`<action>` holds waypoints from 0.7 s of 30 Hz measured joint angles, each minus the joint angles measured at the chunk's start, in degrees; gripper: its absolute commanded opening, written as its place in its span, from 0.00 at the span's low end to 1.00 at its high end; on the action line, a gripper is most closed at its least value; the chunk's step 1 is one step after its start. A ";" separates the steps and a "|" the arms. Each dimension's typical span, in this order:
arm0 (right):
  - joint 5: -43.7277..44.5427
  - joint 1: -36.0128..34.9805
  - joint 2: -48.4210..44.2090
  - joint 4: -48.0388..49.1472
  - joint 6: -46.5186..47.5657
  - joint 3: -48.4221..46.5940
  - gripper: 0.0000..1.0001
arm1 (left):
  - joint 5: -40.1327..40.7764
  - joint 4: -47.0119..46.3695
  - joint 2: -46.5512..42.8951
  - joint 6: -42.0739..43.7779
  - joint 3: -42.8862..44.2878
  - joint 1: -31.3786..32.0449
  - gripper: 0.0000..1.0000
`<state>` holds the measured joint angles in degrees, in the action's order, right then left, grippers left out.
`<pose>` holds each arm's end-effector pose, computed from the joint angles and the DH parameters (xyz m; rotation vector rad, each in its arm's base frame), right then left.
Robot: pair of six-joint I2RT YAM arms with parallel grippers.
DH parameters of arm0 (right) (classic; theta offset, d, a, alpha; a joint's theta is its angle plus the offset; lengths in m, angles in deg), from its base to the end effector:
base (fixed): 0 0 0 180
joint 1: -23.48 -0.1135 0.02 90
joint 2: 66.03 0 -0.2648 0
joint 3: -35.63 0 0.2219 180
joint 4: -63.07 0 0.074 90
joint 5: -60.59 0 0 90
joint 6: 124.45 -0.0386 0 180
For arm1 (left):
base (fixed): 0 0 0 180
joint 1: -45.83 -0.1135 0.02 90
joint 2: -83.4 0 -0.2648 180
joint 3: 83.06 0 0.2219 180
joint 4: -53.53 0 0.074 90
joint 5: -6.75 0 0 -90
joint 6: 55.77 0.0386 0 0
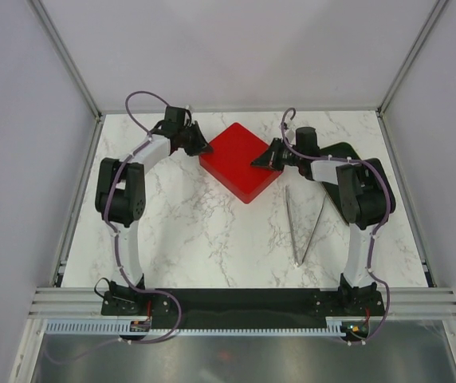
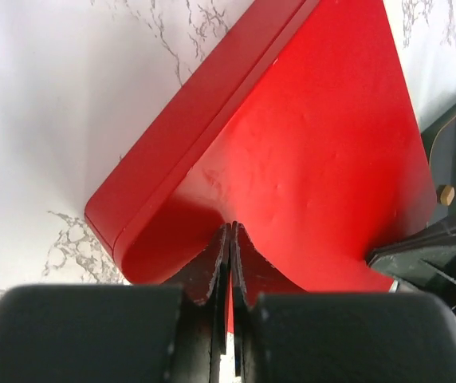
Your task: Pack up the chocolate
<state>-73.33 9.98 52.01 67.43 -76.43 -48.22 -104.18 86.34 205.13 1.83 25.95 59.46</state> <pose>0.3986 0.1232 0.1719 0.0425 2.2309 1.3613 0.4368 -0.1201 0.2113 -0.2165 2.4420 -0.8063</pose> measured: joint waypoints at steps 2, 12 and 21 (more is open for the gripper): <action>0.55 0.42 0.68 -2.49 1.68 -2.23 0.00 | 0.83 -1.31 -1.01 -0.66 -1.95 0.00 0.05; 2.54 4.61 7.23 -13.75 7.91 -17.20 0.00 | 3.32 -9.38 -13.16 -6.51 -20.52 1.55 0.06; 11.30 2.23 8.57 -26.43 11.96 -29.68 0.00 | 3.91 1.03 -13.77 -5.66 -13.09 2.21 0.06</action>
<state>-62.03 12.21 60.58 41.01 -64.48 -77.90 -100.27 87.37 191.36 -3.83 12.85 61.66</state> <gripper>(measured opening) 0.007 0.062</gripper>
